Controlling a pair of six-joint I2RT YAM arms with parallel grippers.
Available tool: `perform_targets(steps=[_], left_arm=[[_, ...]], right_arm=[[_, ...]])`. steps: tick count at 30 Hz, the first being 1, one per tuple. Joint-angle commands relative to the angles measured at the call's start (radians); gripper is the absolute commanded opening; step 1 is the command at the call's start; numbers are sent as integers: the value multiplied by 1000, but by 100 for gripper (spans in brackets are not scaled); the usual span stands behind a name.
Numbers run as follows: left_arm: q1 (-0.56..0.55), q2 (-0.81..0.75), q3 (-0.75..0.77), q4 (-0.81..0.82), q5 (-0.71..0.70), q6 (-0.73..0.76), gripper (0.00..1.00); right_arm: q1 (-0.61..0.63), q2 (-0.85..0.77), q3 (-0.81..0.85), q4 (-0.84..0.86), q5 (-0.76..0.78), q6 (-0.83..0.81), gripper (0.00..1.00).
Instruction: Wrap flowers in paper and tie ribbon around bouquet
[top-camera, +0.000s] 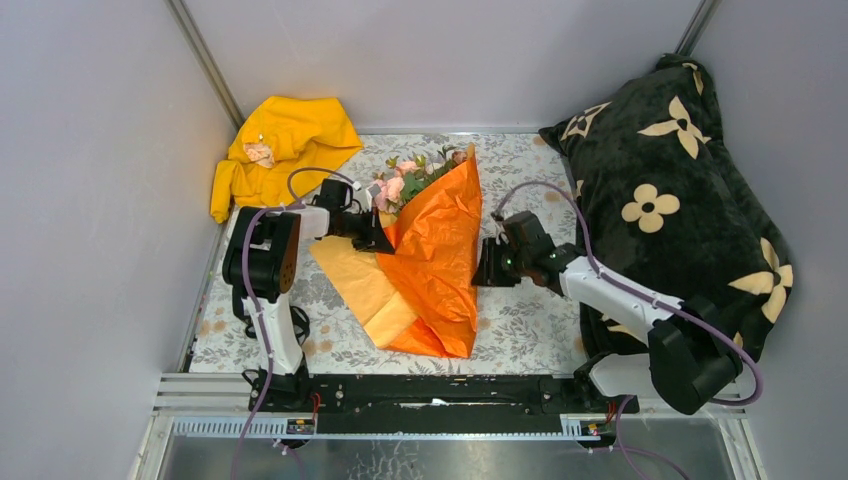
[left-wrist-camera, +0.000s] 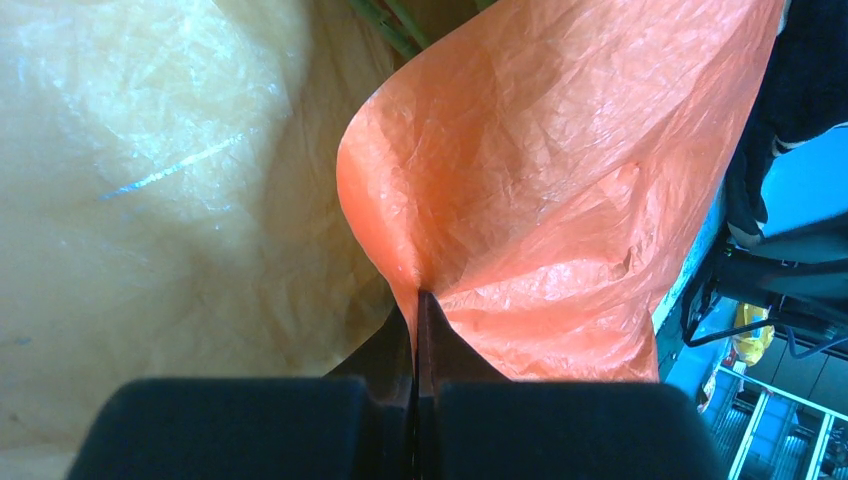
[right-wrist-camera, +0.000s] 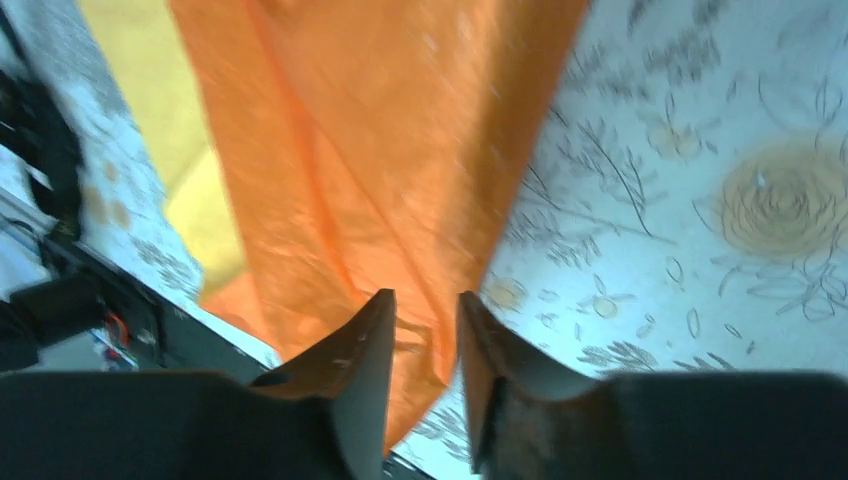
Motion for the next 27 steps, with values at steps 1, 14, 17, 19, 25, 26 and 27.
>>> perform_targets(steps=[1,14,17,19,25,26,27], left_arm=[[8,4,-24,21,-116,55,0],[11,-37,34,-60,-152,73,16],[47,-112,67,-166,-165,109,42],[106,-175,62,-210,-201,115,58],[343,-271,-41,-209,-412,65,92],[360,-258,-50,-200,-430,57,94],[370,-230,-52,-200,-430,52,94]], right_arm=[[98,33,146,-70,62,-129,28],[246,407,88,362,-100,103,0],[246,435,78,340,-61,130,0],[246,432,58,348,-48,144,0],[246,432,51,357,-34,145,0],[247,434,58,357,-35,142,0],[247,437,64,353,-37,137,0]])
